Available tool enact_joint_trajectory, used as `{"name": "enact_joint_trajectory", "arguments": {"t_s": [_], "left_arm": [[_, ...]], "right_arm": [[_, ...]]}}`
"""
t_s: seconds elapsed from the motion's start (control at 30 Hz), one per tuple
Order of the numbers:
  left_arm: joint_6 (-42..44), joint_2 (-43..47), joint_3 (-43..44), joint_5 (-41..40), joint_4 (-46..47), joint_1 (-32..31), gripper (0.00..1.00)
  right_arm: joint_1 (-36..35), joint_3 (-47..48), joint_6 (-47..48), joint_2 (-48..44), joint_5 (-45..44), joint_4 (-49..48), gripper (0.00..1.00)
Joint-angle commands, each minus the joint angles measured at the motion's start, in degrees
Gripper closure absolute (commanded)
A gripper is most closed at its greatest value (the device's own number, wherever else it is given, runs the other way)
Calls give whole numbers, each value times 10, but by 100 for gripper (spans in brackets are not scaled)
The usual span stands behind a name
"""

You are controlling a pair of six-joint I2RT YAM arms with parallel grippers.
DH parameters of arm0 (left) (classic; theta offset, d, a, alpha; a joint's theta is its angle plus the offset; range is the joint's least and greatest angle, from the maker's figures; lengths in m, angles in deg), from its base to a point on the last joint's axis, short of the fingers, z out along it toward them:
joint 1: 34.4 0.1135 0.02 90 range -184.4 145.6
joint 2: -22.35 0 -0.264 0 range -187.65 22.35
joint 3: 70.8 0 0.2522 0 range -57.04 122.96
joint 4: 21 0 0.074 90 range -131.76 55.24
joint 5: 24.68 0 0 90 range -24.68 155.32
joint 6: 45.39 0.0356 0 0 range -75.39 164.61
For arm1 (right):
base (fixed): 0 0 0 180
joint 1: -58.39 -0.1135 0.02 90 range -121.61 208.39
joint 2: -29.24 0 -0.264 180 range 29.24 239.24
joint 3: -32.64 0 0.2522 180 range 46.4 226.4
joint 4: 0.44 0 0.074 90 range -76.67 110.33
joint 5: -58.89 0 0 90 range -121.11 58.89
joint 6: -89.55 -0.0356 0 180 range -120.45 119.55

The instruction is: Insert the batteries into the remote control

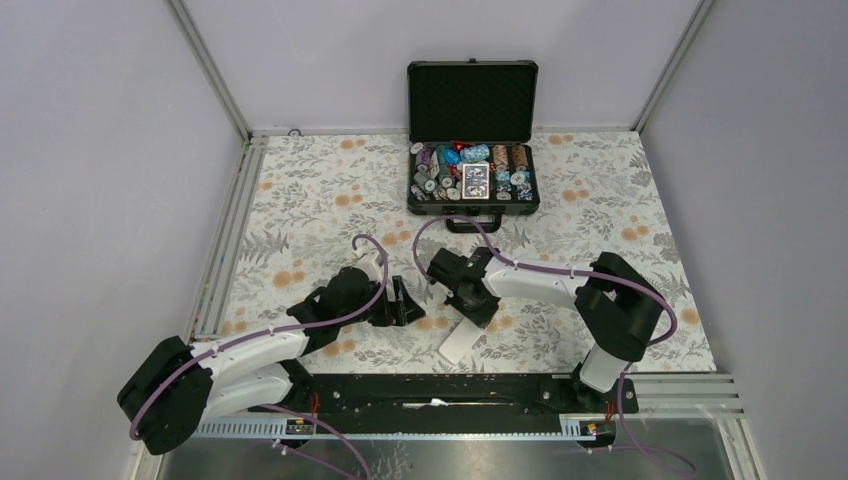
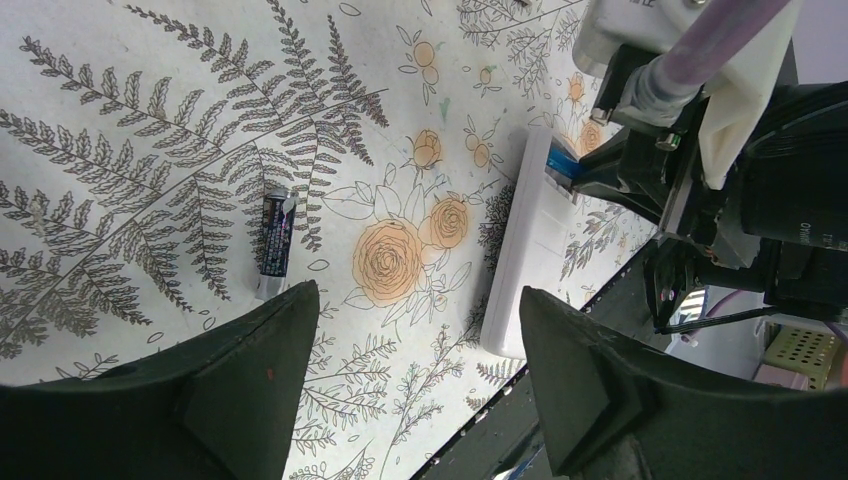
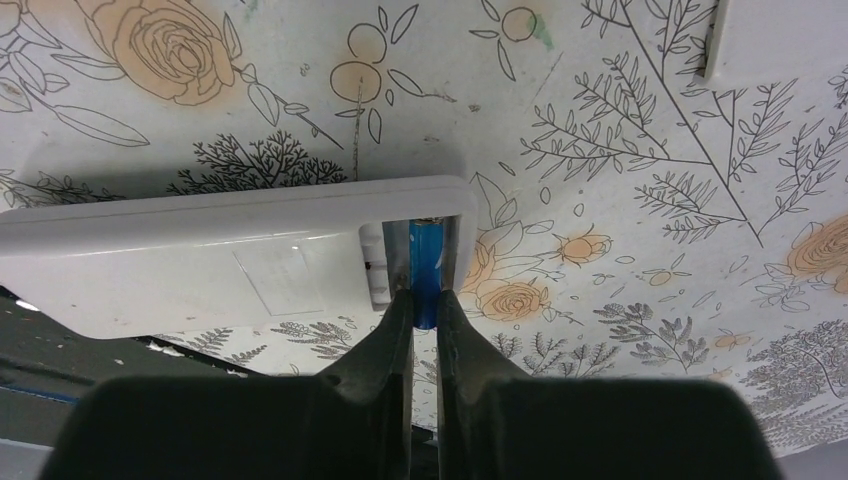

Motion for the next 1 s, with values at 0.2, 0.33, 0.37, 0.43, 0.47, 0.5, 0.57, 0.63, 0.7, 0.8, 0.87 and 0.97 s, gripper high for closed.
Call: {"name": "enact_joint_trajectory", "arguments": {"t_s": [0.2,0.33,0.37,0.43,0.47,0.5,0.57,0.63,0.7,0.8,0.87,0.97], "left_arm": [[6,3,-3,10,28,5,22],[5,-1,-2,14,31,6,22],[5,-2,-2,15,32,6,22],[5,-2,-2,17,32,6,22],[5,-2,-2,18,32,6,22],[5,-2,-1,18,31,6,22],[5,-1,-1,20,31,6,22],[6,-2,0,20,32,6,22],[6,-4,0,22,34,6,22],[5,-8,0,26,40,5,22],[5,-11,1,28,43,6,22],[6,-13,0,29,46,6,22]], "right_arm": [[3,21,-13,5,-11,16,78],[4,24,-16,7,-14,16,76],[3,24,-16,7,-15,17,76],[3,25,-18,7,-15,17,77],[3,26,-20,8,-14,18,79],[3,27,-20,7,-12,18,82],[3,27,-22,5,-10,19,82],[3,30,-25,5,-10,27,83],[3,29,-29,5,-14,33,83],[3,27,-37,-1,-17,34,83],[3,25,-42,-6,-14,34,82],[3,23,-45,-7,-14,36,82]]}}
